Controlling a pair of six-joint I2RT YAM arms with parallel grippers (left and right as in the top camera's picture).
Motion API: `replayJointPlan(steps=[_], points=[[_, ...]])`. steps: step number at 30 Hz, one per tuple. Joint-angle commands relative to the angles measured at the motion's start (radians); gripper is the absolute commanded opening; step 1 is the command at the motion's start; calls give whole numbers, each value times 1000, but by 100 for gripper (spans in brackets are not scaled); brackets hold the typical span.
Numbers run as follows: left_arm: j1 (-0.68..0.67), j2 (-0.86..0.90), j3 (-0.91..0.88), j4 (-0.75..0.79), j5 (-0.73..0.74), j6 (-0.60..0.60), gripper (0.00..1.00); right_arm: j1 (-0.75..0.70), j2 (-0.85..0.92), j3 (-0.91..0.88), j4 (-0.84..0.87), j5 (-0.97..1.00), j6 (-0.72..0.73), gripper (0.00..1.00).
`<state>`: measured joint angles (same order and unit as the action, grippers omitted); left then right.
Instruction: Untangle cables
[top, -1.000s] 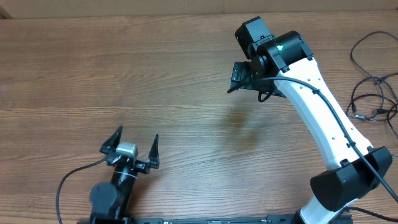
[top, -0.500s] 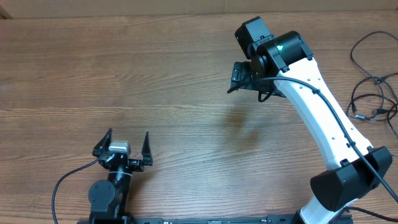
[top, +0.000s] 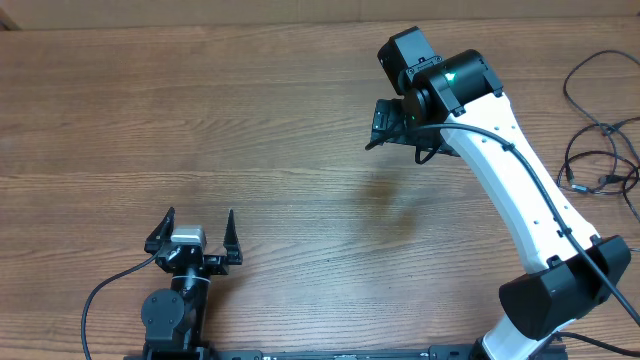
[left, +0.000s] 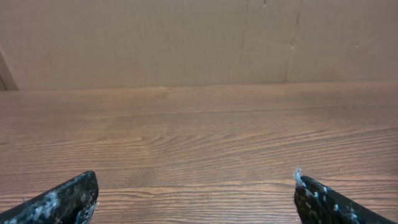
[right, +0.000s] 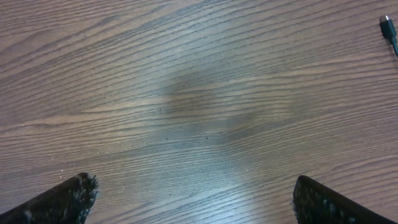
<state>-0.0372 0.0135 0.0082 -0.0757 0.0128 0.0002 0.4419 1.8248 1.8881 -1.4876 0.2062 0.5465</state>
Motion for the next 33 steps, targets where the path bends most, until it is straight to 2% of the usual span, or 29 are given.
replayJointPlan(steps=[1, 12, 16, 20, 23, 26, 33], points=[[5, -10, -3, -2, -16, 4, 100, 2, -10, -3, 3, 2, 7, 100], [5, -10, -3, -2, -16, 4, 100, 2, -10, -3, 3, 3, 6, 100], [5, -10, -3, -2, -16, 4, 100, 0, -13, -3, 14, 90, -4, 100], [5, -9, -3, -2, -16, 4, 100, 0, -92, -50, 123, 91, -3, 100], [5, -9, -3, -2, -16, 4, 100, 0, -207, -191, 266, 89, -3, 100], [5, -9, -3, -2, -16, 4, 100, 0, -407, -528, 544, 89, -4, 100], [5, -9, -3, -2, -16, 4, 100, -83, -742, -1147, 1114, 100, -3, 100]])
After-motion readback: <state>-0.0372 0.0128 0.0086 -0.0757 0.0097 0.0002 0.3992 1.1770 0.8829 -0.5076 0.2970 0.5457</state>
